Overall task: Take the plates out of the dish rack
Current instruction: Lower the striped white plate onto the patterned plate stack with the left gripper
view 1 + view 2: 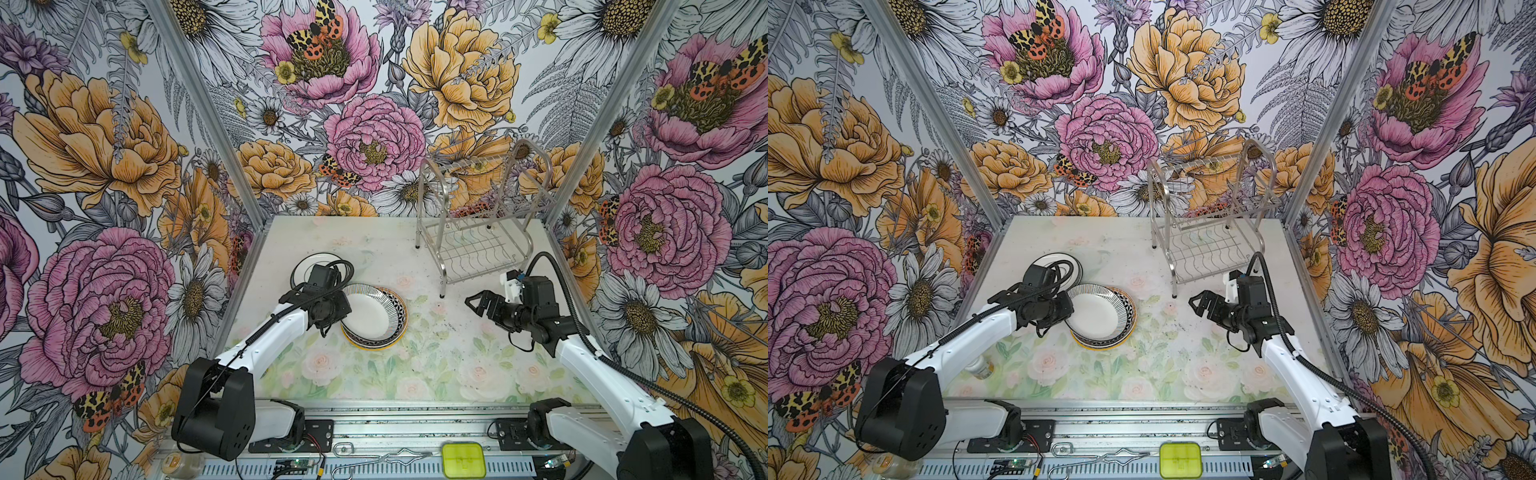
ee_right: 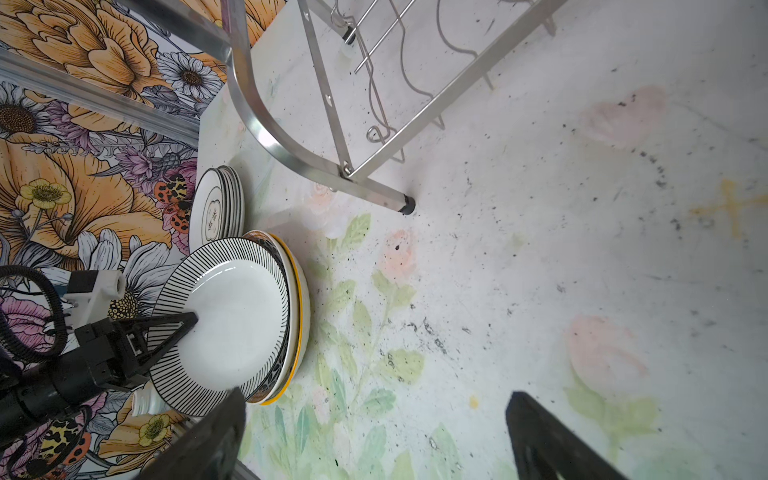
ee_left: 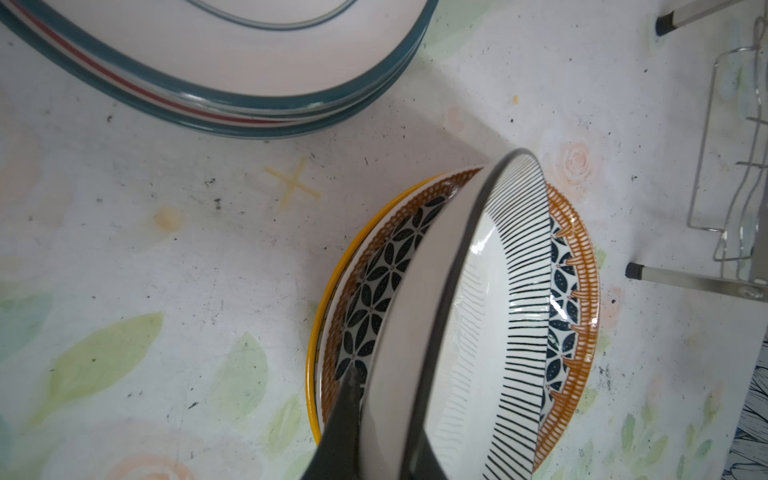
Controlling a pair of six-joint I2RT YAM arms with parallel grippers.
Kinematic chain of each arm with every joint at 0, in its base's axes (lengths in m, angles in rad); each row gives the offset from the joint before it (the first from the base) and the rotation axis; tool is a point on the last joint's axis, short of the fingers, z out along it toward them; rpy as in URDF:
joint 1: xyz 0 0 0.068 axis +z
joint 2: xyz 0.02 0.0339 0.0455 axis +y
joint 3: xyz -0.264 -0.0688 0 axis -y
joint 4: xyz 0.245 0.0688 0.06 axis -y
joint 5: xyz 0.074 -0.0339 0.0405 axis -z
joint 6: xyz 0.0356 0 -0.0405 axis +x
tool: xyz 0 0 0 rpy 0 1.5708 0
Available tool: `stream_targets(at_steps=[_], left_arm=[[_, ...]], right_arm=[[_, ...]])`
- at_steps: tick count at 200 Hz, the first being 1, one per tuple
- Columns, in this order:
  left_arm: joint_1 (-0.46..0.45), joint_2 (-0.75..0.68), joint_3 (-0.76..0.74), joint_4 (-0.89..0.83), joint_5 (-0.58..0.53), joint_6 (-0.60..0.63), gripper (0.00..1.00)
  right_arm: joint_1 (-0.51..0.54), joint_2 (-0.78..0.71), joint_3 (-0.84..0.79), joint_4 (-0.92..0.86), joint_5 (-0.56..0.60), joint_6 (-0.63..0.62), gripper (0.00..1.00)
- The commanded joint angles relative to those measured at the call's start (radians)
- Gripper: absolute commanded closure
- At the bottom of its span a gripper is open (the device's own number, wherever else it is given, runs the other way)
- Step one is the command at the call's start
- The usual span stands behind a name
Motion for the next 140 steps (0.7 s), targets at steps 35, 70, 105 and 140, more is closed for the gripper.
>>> stream_targets(at_steps=[35, 70, 105, 140], left_arm=[[-0.021, 0.033, -0.003, 0.069, 0.023, -0.02, 0.87], [-0.019, 0.049, 0.0, 0.068, 0.023, -0.009, 0.8], [-0.019, 0.072, 0.004, 0.068, 0.031, -0.006, 0.76], [-0.019, 0.079, 0.004, 0.068, 0.026, -0.007, 0.69]], right_arm=[[-0.007, -0.012, -0.003, 0.002, 0.009, -0.017, 0.01], [-0.008, -0.013, 0.004, 0.0, 0.006, -0.02, 0.01], [-0.007, -0.013, 0.006, -0.002, 0.005, -0.019, 0.01], [-0.007, -0.01, 0.009, -0.002, 0.005, -0.017, 0.01]])
